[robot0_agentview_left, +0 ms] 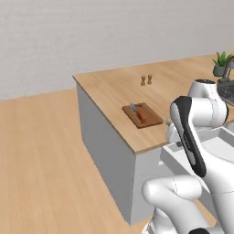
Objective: Pick up the knife from the drawer and place it on the cutting board. Then place the meat from the plate to the cutting board.
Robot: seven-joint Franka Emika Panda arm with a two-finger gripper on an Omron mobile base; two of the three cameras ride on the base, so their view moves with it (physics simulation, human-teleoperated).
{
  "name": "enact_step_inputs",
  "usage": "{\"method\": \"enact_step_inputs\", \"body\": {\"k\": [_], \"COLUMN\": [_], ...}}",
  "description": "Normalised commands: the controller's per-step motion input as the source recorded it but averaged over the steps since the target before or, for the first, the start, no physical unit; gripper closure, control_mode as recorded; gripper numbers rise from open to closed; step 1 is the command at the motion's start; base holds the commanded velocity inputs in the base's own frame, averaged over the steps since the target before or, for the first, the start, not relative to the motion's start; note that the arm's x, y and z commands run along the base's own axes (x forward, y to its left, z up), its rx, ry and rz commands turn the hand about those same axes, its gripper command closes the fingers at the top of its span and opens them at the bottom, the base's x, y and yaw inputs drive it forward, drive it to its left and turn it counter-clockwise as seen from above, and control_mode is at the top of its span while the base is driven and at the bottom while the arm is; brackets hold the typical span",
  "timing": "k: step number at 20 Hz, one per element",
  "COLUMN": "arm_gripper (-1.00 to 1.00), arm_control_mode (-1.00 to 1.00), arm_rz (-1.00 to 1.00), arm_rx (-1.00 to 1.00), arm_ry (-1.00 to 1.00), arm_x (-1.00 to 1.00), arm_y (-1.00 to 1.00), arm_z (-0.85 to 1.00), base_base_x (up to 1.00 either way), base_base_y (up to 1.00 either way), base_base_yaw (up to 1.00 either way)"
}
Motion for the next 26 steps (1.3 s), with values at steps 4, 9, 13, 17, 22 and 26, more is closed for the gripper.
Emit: {"method": "enact_step_inputs", "body": {"k": [4,9,13,17,22,26], "arm_gripper": [1.0,1.0,1.0,1.0,1.0,1.0], "arm_control_mode": [1.0,1.0,1.0,1.0,1.0,1.0], "arm_rz": [0.0,0.0,0.0,0.0,0.0,0.0], "arm_rx": [0.0,0.0,0.0,0.0,0.0,0.0], "arm_ry": [0.0,0.0,0.0,0.0,0.0,0.0], "arm_x": [0.0,0.0,0.0,0.0,0.0,0.0], "arm_y": [0.0,0.0,0.0,0.0,0.0,0.0], "arm_z": [0.0,0.0,0.0,0.0,0.0,0.0], "base_base_x": [0.33,0.35,0.22,0.22,0.25,0.06], "base_base_y": [0.36,0.34,0.22,0.27,0.19,0.06], "base_base_yaw": [-0.44,-0.1,0.0,0.0,0.0,0.0]}}
